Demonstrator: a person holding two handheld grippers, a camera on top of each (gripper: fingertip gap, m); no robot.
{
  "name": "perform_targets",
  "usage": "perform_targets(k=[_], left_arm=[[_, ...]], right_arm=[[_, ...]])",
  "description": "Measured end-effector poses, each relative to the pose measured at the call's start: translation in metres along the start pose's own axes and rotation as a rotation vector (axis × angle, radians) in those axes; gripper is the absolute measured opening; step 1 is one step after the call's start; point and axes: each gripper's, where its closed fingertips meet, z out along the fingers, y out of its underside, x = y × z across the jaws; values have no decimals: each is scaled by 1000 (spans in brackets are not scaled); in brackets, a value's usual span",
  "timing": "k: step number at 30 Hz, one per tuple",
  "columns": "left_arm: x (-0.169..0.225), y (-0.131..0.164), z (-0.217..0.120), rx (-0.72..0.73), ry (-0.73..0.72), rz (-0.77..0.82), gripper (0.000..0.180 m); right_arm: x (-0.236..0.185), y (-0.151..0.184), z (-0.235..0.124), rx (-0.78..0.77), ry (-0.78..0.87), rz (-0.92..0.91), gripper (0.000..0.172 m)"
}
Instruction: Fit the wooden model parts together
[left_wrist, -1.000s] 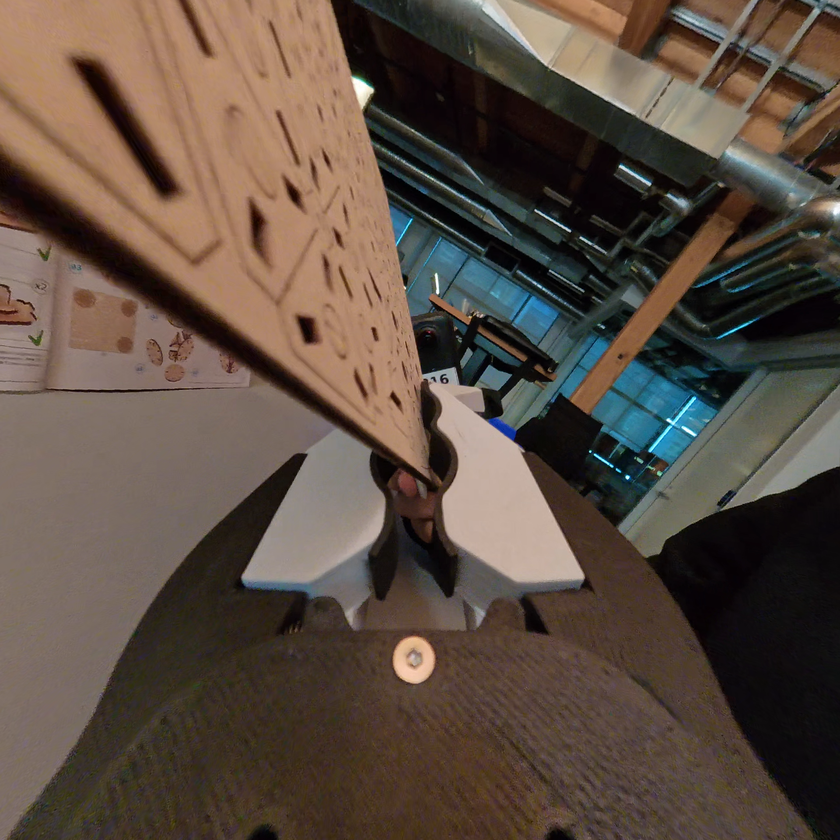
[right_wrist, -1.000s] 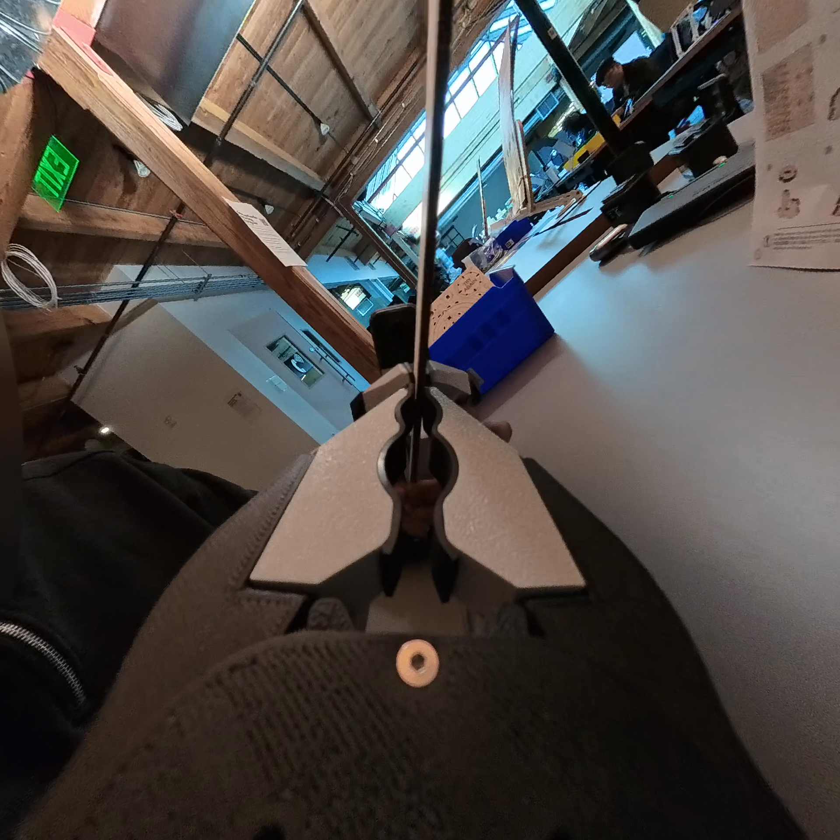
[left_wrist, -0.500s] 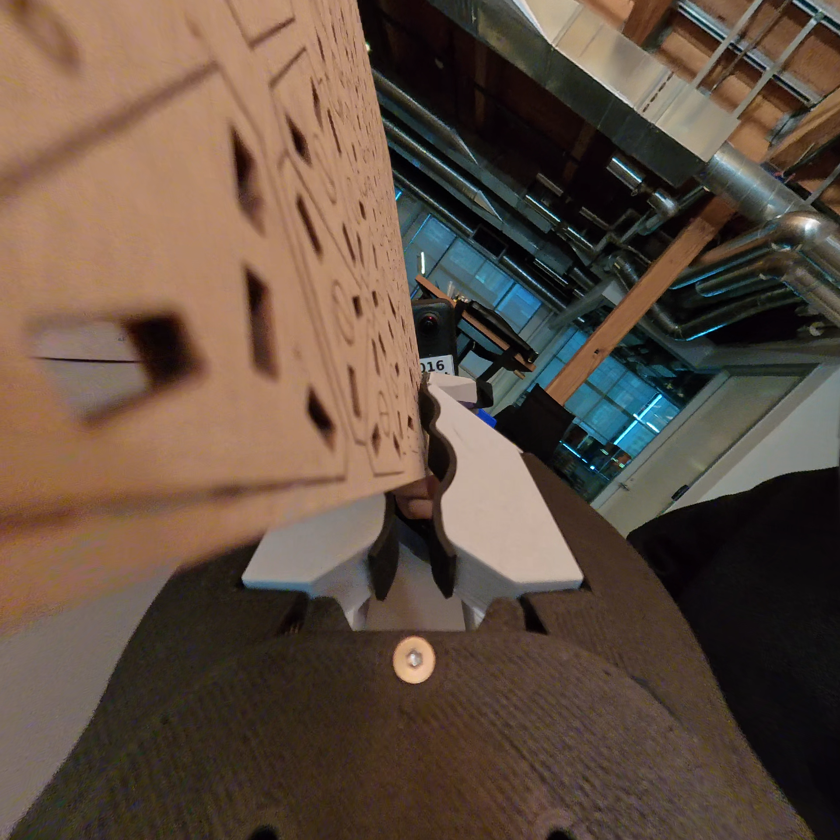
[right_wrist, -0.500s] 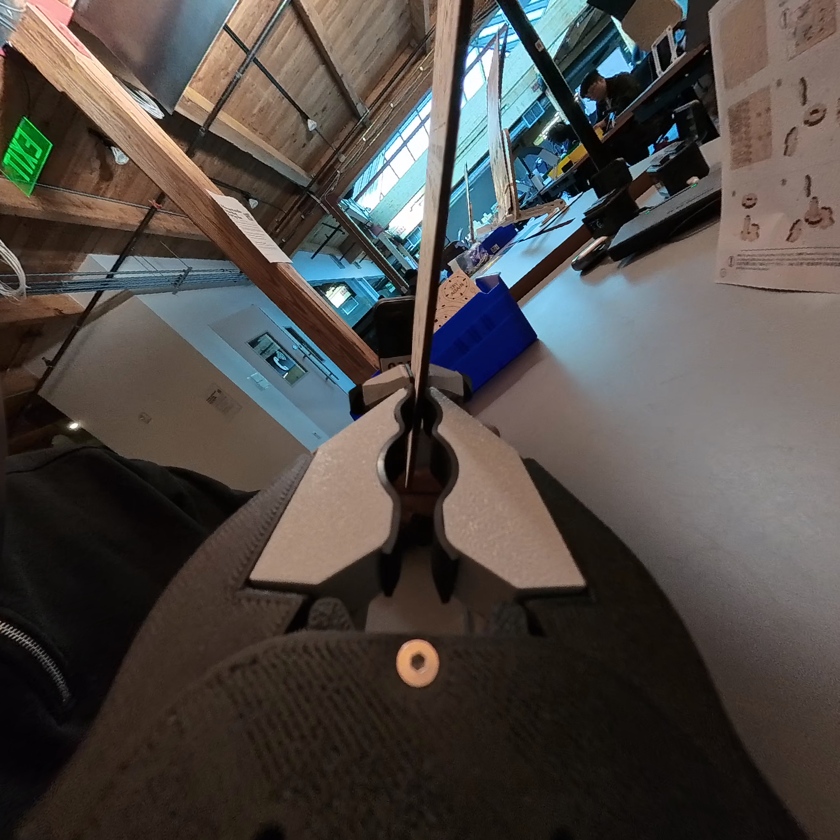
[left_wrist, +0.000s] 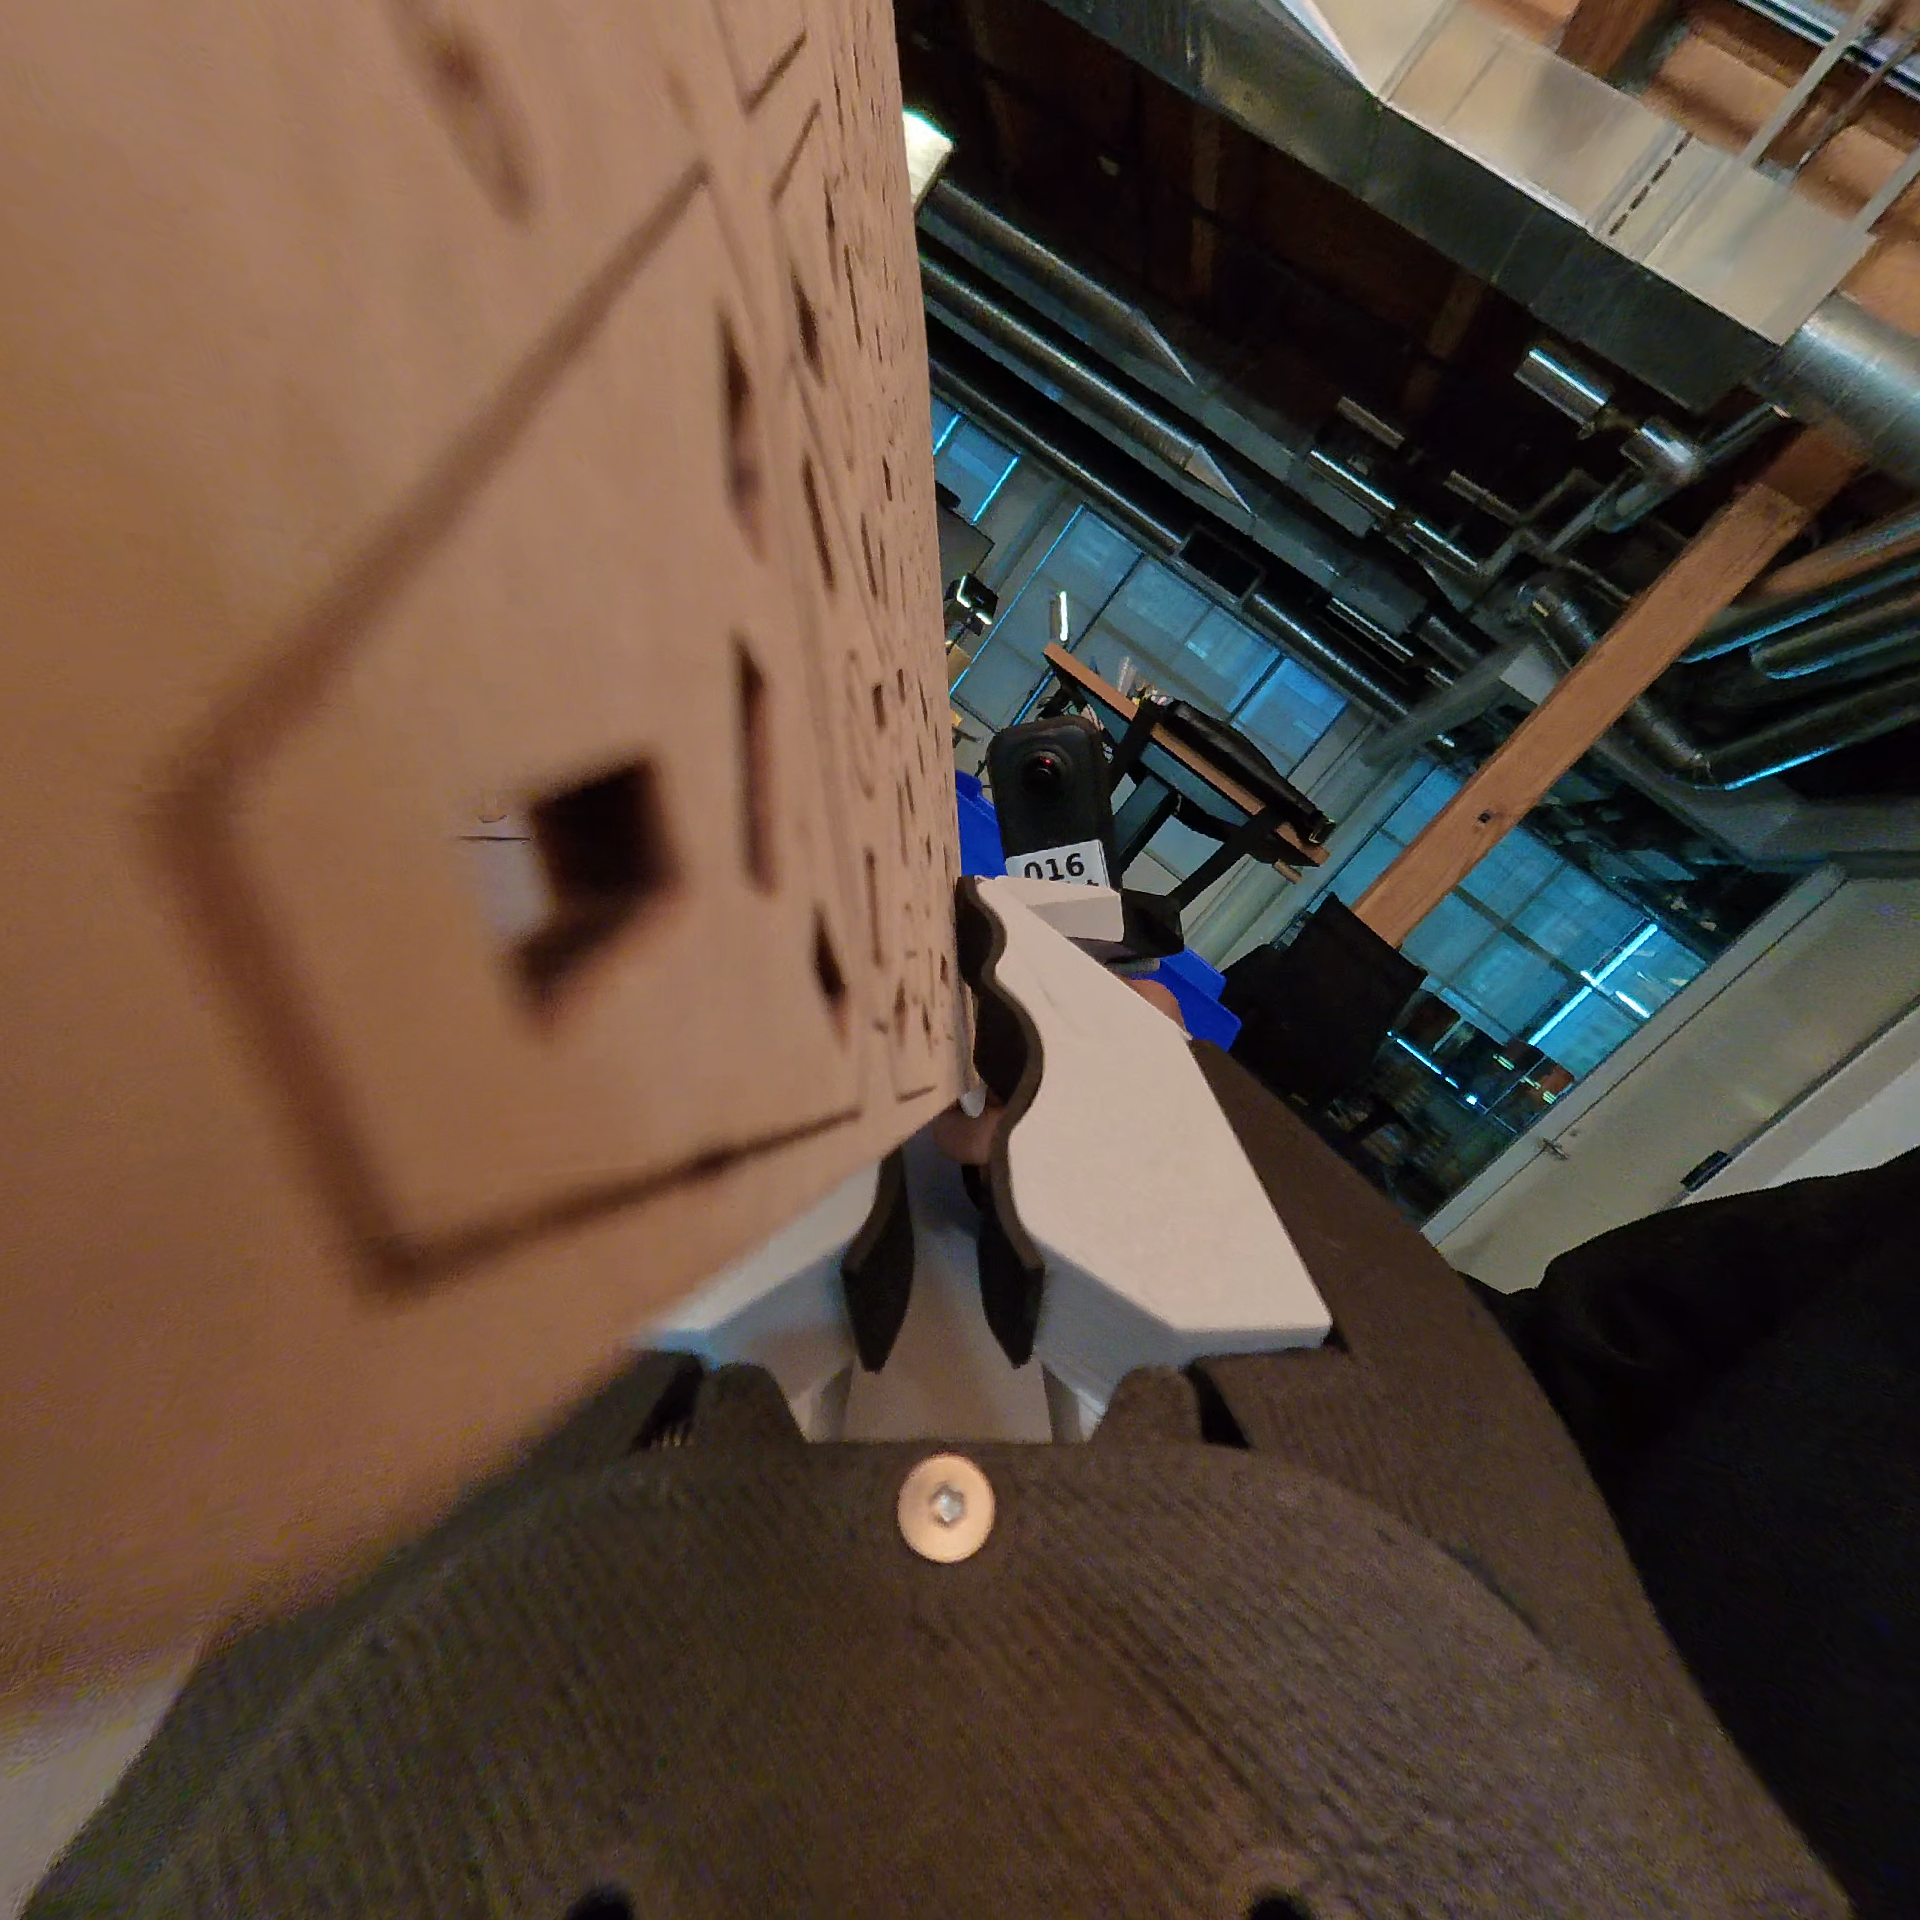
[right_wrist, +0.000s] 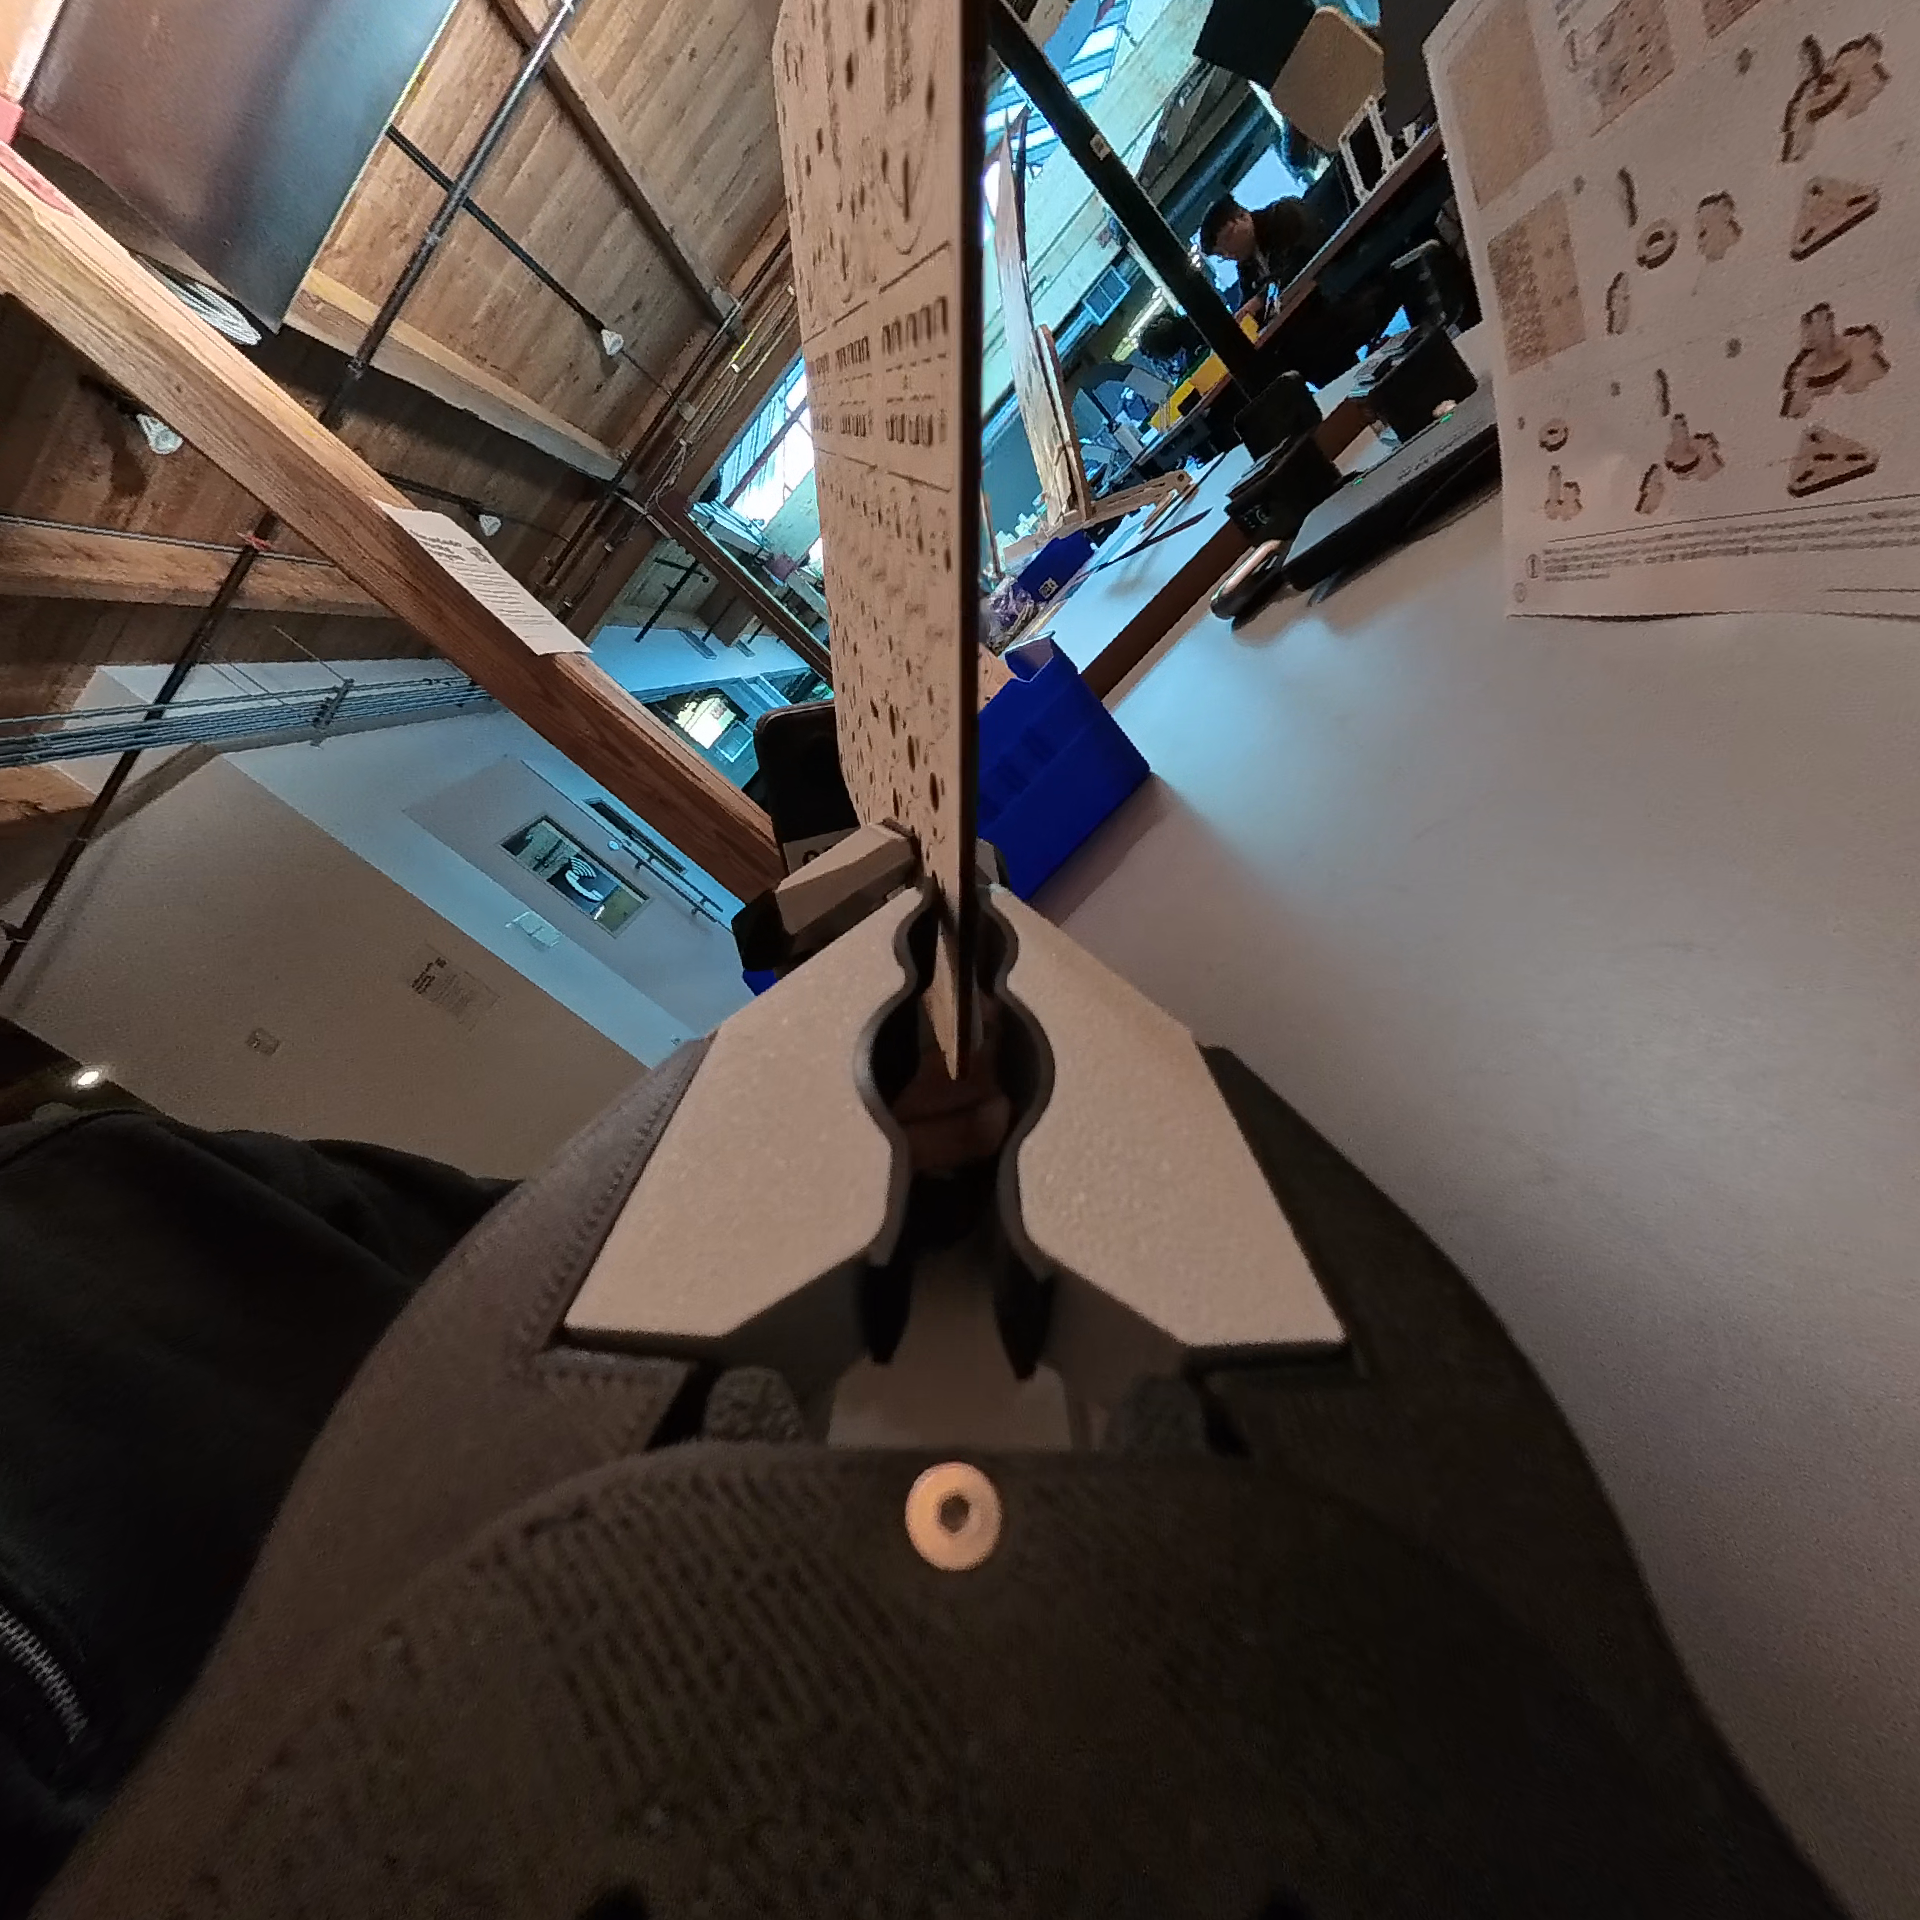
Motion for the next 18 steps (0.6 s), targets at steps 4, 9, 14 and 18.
perform_targets(k=[4, 9, 14, 18], left_arm=[[0, 5, 2, -20, 8, -15, 1], [0, 4, 2, -12, 15, -44, 1], [1, 4, 2, -11, 30, -63, 2], [3, 4, 2, -11, 49, -91, 2]], right_arm=[[0, 2, 1, 2, -22, 24, 4], [-1, 1, 1, 1, -34, 33, 2], [-3, 1, 0, 11, -85, 78, 1], [-6, 2, 0, 12, -126, 104, 0]])
